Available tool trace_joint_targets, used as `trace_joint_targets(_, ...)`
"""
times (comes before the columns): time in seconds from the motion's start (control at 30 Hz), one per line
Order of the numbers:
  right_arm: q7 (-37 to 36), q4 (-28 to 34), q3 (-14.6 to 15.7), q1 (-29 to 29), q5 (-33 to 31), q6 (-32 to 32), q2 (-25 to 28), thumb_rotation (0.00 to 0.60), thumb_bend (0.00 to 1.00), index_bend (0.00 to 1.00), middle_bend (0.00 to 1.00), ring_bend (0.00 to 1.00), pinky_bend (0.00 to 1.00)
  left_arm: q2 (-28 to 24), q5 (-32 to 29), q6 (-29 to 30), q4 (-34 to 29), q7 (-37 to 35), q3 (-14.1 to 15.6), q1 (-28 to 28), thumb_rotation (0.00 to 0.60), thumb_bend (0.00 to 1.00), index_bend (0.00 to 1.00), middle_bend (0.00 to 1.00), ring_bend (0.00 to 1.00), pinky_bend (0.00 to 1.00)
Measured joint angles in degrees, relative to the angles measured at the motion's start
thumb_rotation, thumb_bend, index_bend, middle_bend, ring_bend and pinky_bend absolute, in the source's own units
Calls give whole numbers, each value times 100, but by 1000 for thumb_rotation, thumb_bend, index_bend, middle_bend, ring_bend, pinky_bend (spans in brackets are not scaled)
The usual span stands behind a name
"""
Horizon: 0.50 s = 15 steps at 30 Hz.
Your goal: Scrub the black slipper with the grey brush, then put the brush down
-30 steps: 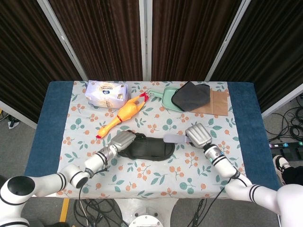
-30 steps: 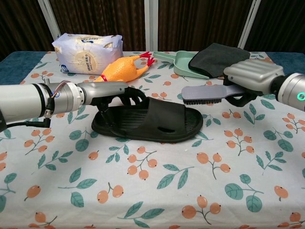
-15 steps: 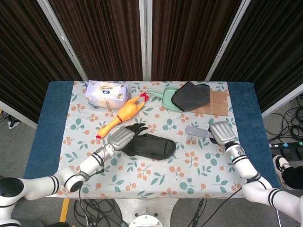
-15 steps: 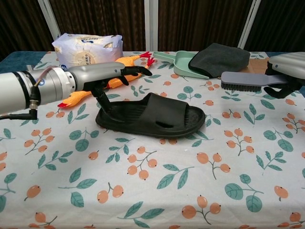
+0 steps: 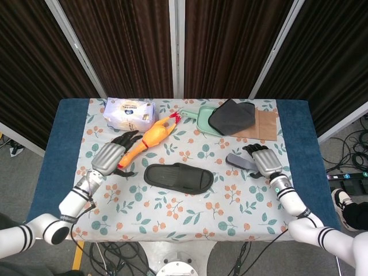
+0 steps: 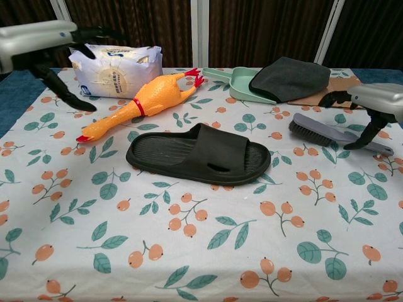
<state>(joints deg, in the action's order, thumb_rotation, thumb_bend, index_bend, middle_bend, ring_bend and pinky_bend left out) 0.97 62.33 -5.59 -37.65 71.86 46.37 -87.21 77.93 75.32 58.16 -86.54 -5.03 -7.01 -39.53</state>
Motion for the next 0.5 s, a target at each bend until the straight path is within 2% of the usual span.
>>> trace_joint_targets(0.13, -83, 404, 11, 120, 41, 118, 352, 600, 0, 0, 0, 0, 17, -362, -75, 293, -122, -48, 87, 362, 600, 56, 102, 6, 17, 173)
trace_joint_targets(0.23, -182, 790, 23, 304, 148, 451, 695, 600, 7, 0, 21, 7, 44, -646, -136, 519, -194, -80, 181, 670, 600, 56, 102, 21, 17, 173)
trace_joint_targets(0.3, -271, 1057, 36, 490, 250, 827, 940, 600, 64, 0, 80, 48, 107, -828, -185, 691, -240, -52, 267, 905, 600, 56, 103, 43, 17, 174)
trace_joint_targets(0.4, -376, 1480, 73, 856, 389, 1477, 1347, 600, 200, 3, 156, 82, 162, -997, -291, 1017, -308, 143, 391, 1256, 600, 55, 105, 65, 18, 176)
trace_joint_targets(0.5, -412, 1935, 150, 1324, 499, 2121, 1772, 600, 283, 38, 174, 87, 186, -1111, -411, 1415, -386, 455, 489, 1628, 600, 55, 112, 82, 18, 177)
